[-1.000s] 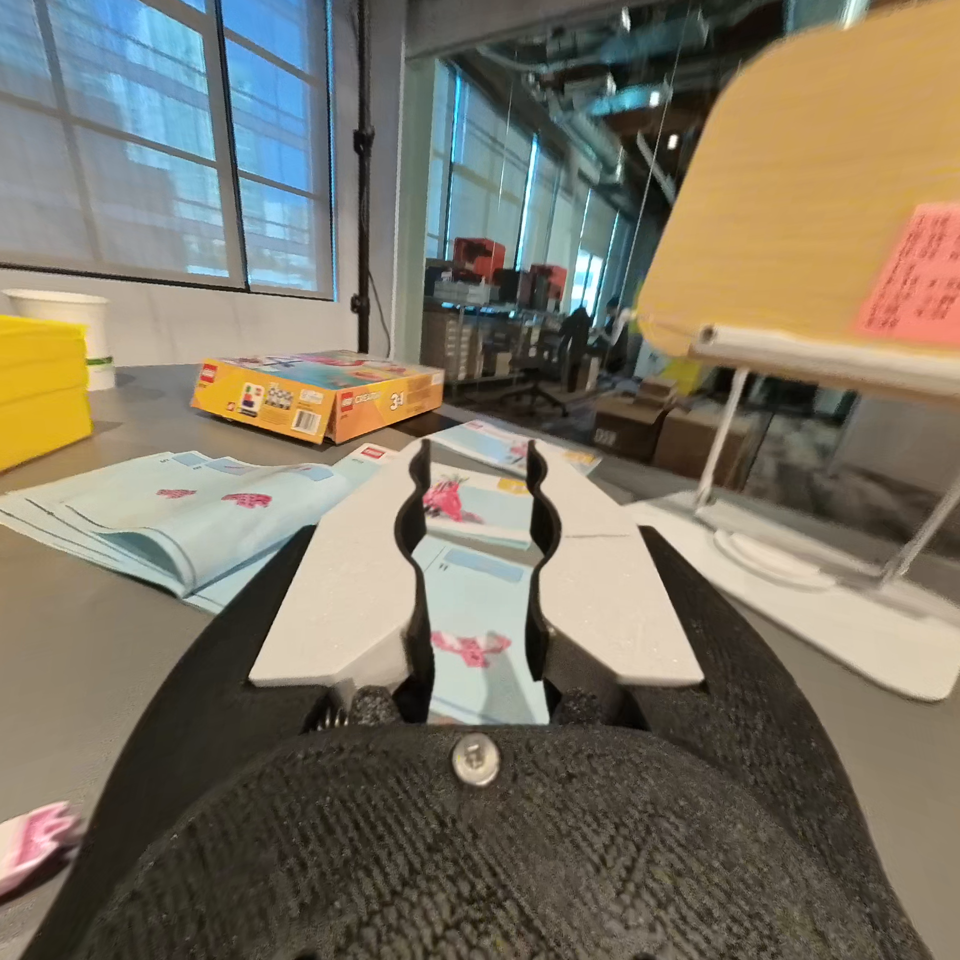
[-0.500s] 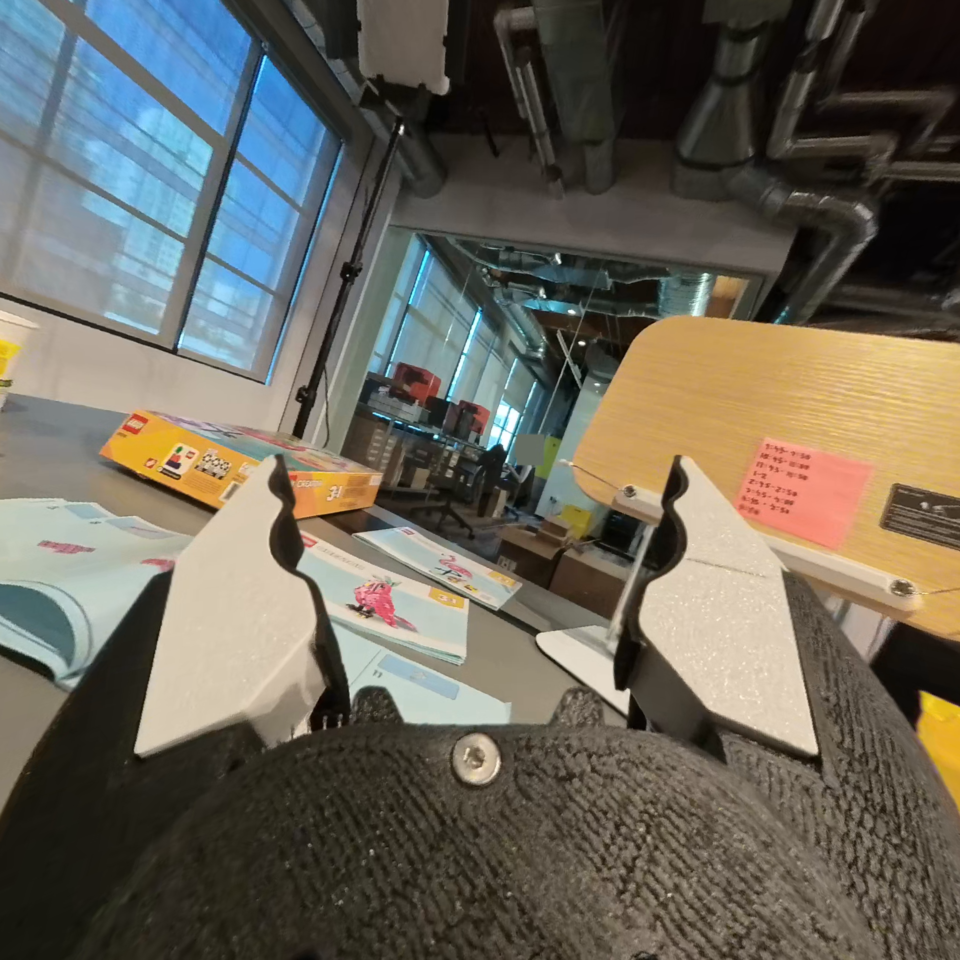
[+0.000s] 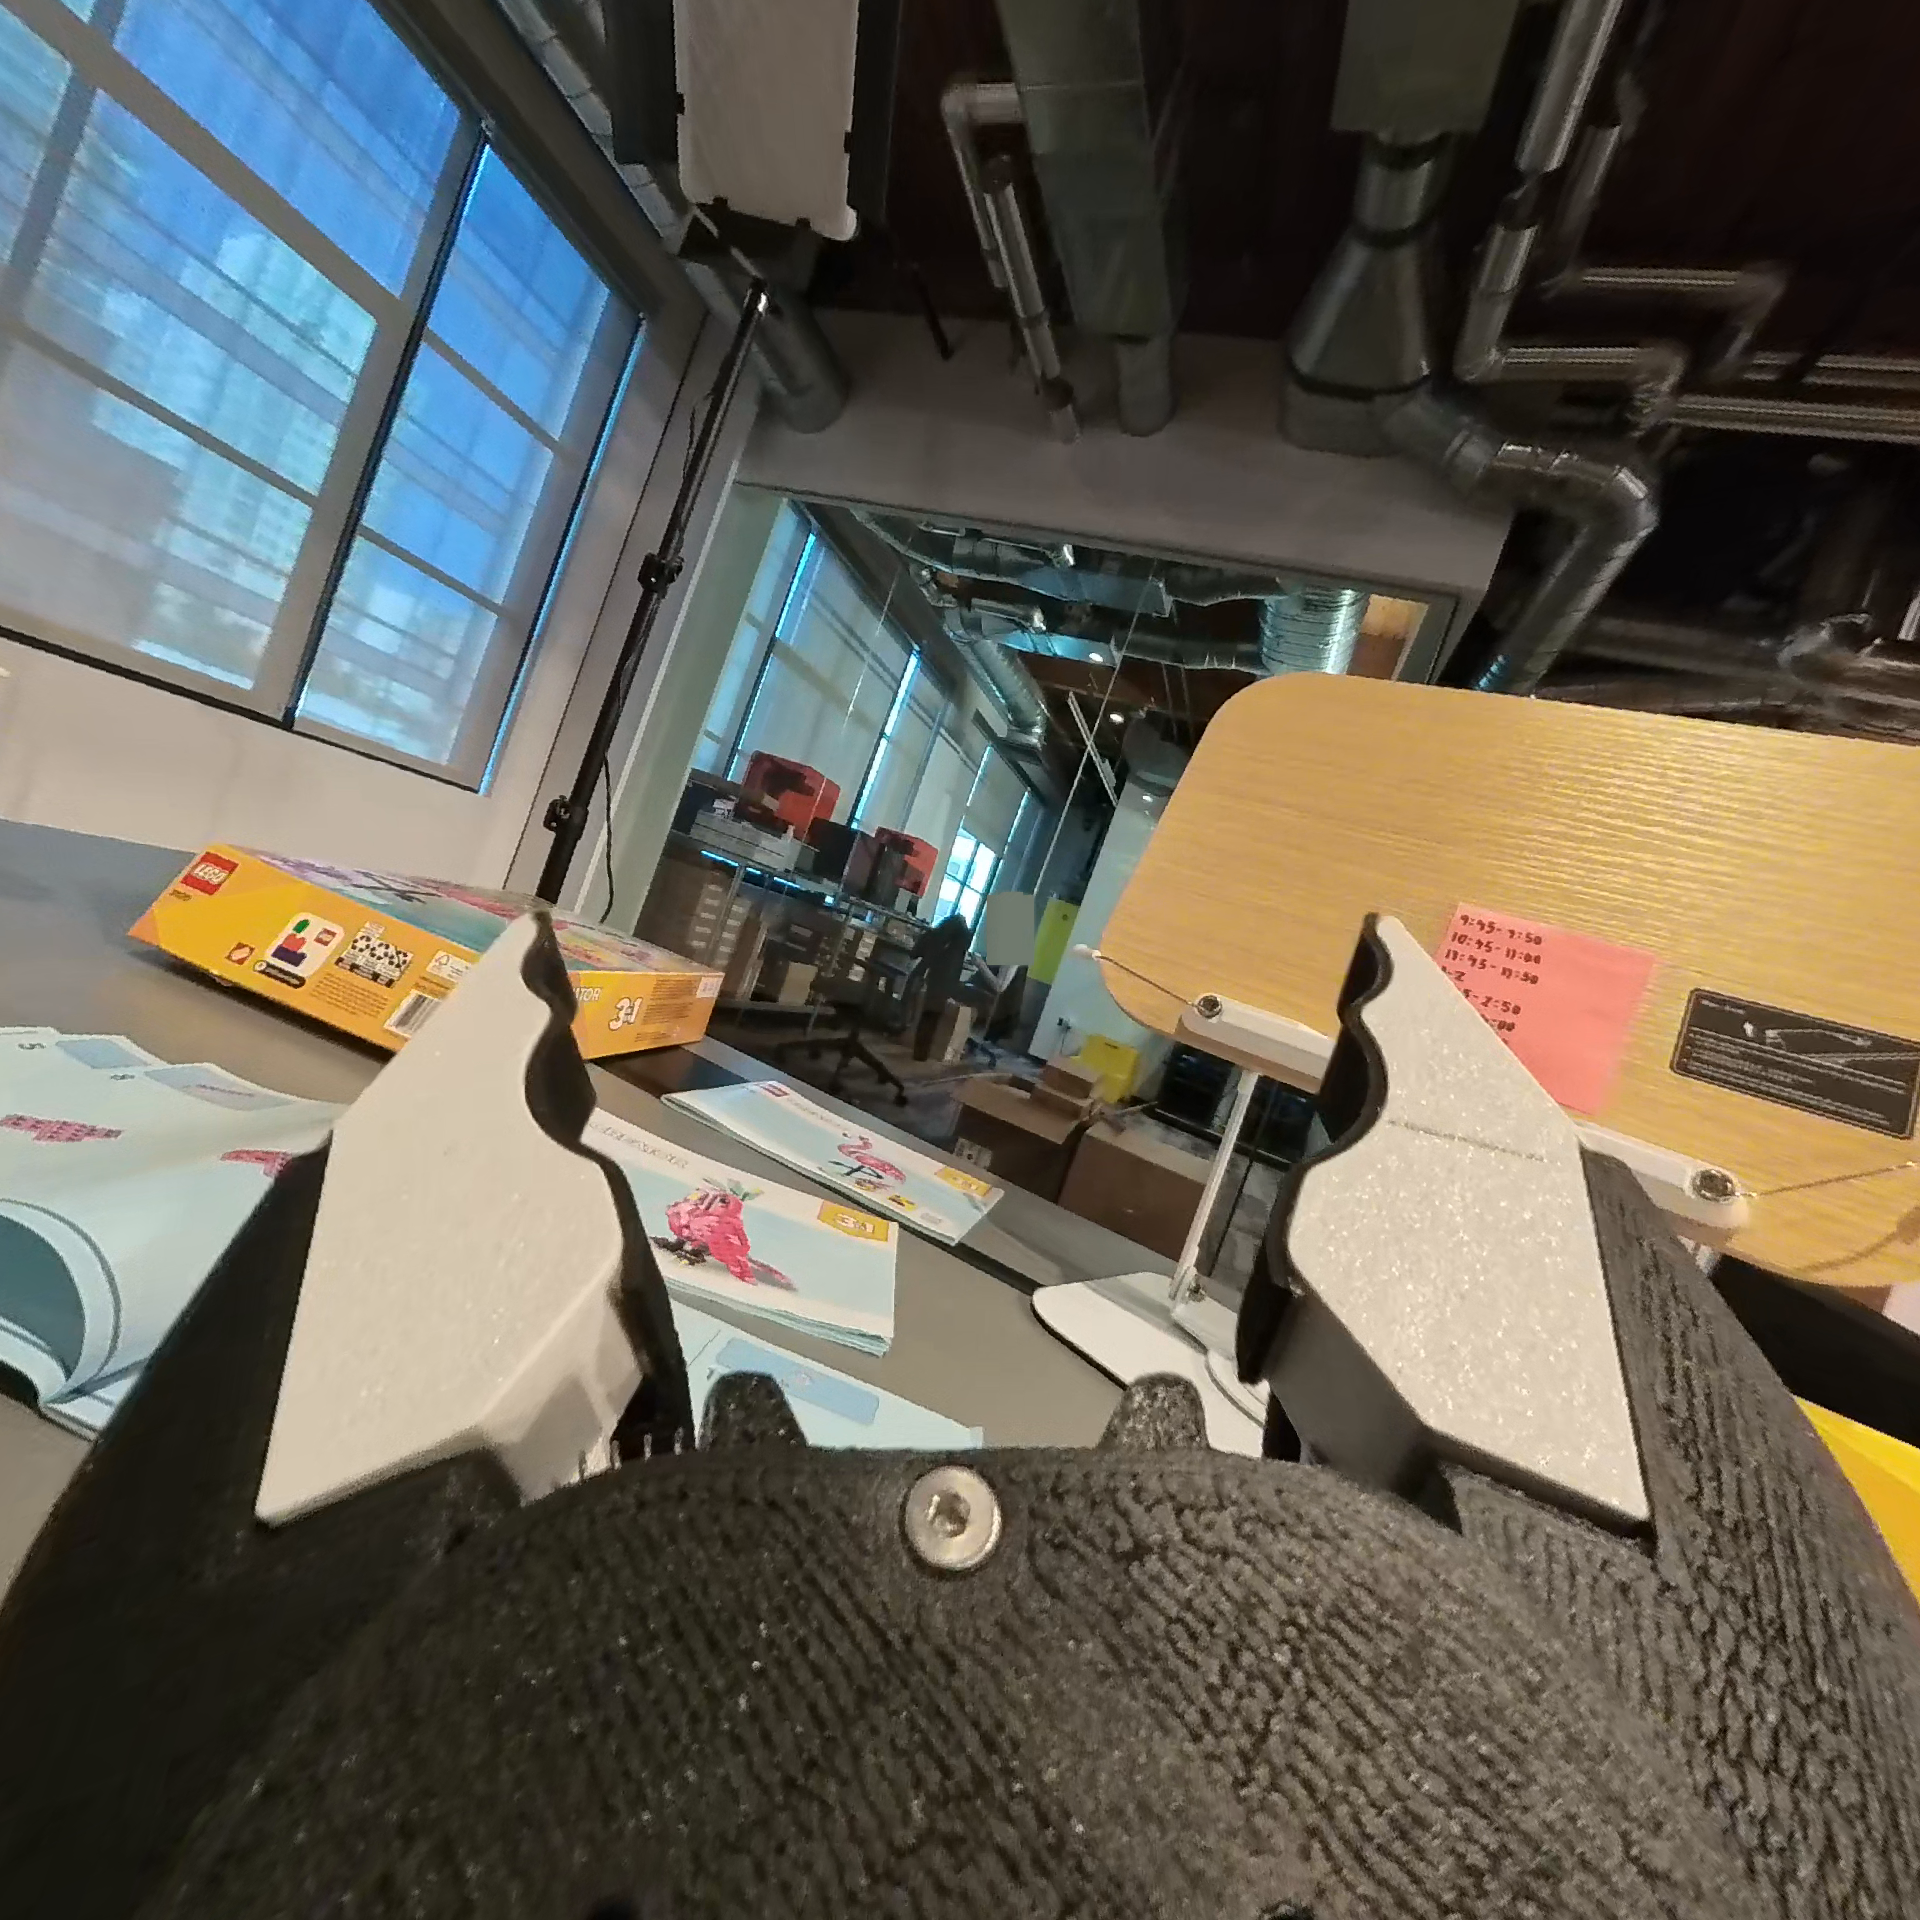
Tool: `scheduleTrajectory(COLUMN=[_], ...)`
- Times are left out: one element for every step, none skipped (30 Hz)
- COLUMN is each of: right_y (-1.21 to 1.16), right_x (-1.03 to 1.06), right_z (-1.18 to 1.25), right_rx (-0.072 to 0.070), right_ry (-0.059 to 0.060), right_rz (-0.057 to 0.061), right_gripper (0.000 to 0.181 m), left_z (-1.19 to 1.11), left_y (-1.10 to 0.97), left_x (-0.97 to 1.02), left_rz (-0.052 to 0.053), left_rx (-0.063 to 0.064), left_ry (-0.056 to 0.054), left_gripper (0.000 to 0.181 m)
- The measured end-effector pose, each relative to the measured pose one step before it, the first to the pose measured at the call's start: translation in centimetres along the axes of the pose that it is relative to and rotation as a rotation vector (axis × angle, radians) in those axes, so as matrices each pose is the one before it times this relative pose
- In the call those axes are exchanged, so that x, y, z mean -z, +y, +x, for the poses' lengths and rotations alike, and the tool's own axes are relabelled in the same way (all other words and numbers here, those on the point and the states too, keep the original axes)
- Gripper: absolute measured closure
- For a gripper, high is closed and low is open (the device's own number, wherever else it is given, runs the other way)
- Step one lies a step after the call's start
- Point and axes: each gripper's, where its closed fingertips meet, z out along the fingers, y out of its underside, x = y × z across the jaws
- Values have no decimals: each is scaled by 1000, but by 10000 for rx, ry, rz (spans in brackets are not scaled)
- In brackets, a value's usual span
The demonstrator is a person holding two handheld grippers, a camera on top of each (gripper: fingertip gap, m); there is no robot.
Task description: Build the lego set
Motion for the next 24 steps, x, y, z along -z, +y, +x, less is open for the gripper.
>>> scheduleTrajectory(right_y=[48,40,32,27,16,-57,-172,-210,-128,-13,29,32,48,75,62,75,75,91,90,53,22,4,15,33], right_x=[-11,-1,-8,3,-1,23,62,79,58,26,10,-15,-10,-20,-18,-24,-23,-27,-23,-21,0,2,-1,-5], right_z=[7,-4,-2,12,4,34,107,166,142,99,46,17,-18,-32,-45,-58,-47,-63,-50,-45,-12,-5,-3,-18], right_rx=[14,3,6,13,0,-19,-13,11,17,2,-11,-4,5,8,12,14,15,11,2,-3,3,2,-6,-8], right_ry=[2,-4,0,1,-5,9,40,69,63,38,17,5,-9,-16,-22,-24,-26,-27,-27,-22,-11,-5,-7,-11], right_rz=[-23,-15,-16,-15,-6,24,80,101,58,8,-12,-9,-17,-30,-32,-33,-37,-41,-37,-24,-12,-3,-5,-16], right_gripper=[38,38,38,38,38,39,41,43,45,45,45,46,46,46,46,46,46,46,45,45,46,46,46,46], left_z=[-805,-781,-756,-763,-404,144,835,1397,1604,1253,834,612,315,69,-20,-52,-47,-4,-31,-93,-9,-164,-311,-405], left_y=[-704,-767,-693,-648,-699,-763,-868,-794,-634,-370,-116,52,142,202,262,253,240,289,343,366,98,92,128,180], left_x=[125,155,138,163,257,367,459,440,312,90,-127,-289,-369,-394,-392,-354,-311,-263,-262,-242,-114,-26,28,49], left_rz=[402,439,383,355,407,464,524,481,378,192,-14,-140,-205,-254,-297,-276,-250,-240,-235,-209,-28,9,-19,-57], left_rx=[-13,-38,32,42,-43,-11,25,27,-31,-9,6,-99,-191,-219,-241,-229,-167,-111,-40,25,104,65,89,103], left_ry=[-269,-297,-316,-364,-213,85,491,818,893,613,317,114,-119,-299,-328,-307,-232,-115,-65,-35,100,16,-71,-129], left_gripper=[31,32,34,34,35,37,38,37,34,32,29,25,24,24,24,24,24,24,24,24,24,24,24,24])
